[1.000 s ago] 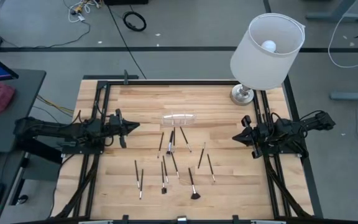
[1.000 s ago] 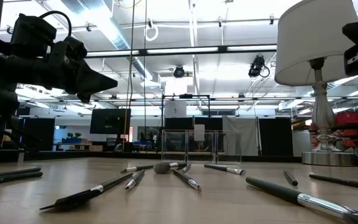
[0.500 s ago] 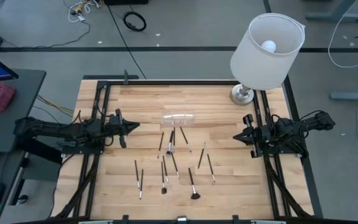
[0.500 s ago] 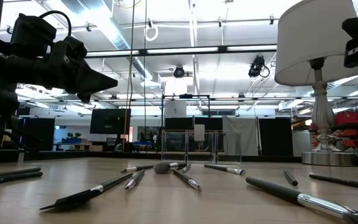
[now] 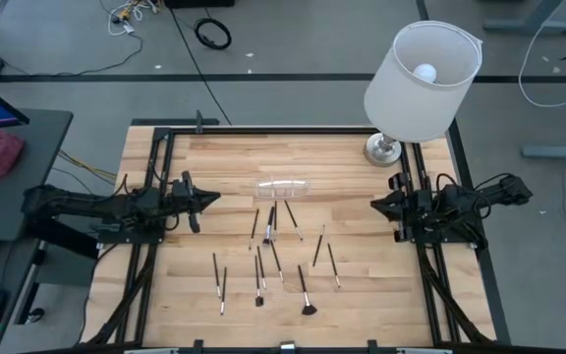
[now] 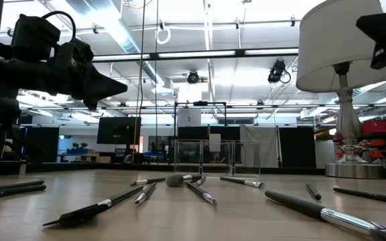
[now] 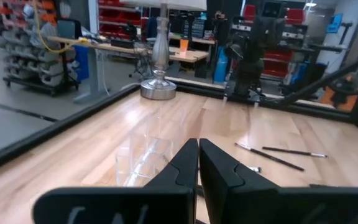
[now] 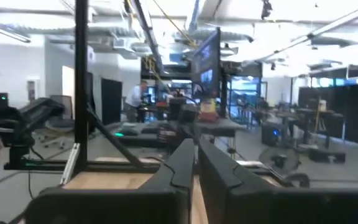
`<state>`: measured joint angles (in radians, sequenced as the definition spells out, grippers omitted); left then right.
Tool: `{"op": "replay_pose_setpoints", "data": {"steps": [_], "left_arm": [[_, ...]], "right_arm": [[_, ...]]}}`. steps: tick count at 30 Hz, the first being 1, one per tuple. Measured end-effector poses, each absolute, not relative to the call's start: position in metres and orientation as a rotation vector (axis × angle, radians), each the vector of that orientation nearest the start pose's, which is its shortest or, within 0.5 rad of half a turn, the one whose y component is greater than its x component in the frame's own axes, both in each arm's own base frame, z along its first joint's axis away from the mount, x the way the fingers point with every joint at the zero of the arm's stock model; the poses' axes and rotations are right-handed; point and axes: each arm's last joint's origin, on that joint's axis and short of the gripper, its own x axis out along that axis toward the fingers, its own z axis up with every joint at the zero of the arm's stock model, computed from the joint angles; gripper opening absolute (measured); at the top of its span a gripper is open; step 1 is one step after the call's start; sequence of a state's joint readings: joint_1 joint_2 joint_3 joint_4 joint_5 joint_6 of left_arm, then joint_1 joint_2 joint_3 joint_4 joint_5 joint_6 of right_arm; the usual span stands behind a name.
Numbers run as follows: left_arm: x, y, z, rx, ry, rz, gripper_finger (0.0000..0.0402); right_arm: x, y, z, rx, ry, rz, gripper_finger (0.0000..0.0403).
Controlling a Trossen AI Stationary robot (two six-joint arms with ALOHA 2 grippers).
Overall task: Put items in baskets/containers
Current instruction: Put the black eyeshadow brush into the transparent organizer
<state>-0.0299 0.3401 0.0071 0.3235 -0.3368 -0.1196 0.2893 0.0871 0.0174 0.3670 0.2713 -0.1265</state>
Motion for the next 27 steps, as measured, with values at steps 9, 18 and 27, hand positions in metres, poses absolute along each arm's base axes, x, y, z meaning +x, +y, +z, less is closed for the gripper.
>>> {"op": "replay_pose_setpoints", "data": {"steps": [9,18,27], "left_arm": [[0.118,0.006,0.180,-0.077,-0.090,0.285,0.0063],[0.126,0.007,0.191,-0.103,-0.107,0.352,0.0136],[0.130,0.011,0.191,-0.042,-0.106,0.520,0.0142]], "right_arm": [[0.117,0.024,0.194,0.006,-0.234,-0.018,0.0102],[0.144,0.023,0.200,0.025,-0.191,-0.075,0.0141],[0.205,0.038,0.222,0.036,0.052,-0.130,0.0142]]}}
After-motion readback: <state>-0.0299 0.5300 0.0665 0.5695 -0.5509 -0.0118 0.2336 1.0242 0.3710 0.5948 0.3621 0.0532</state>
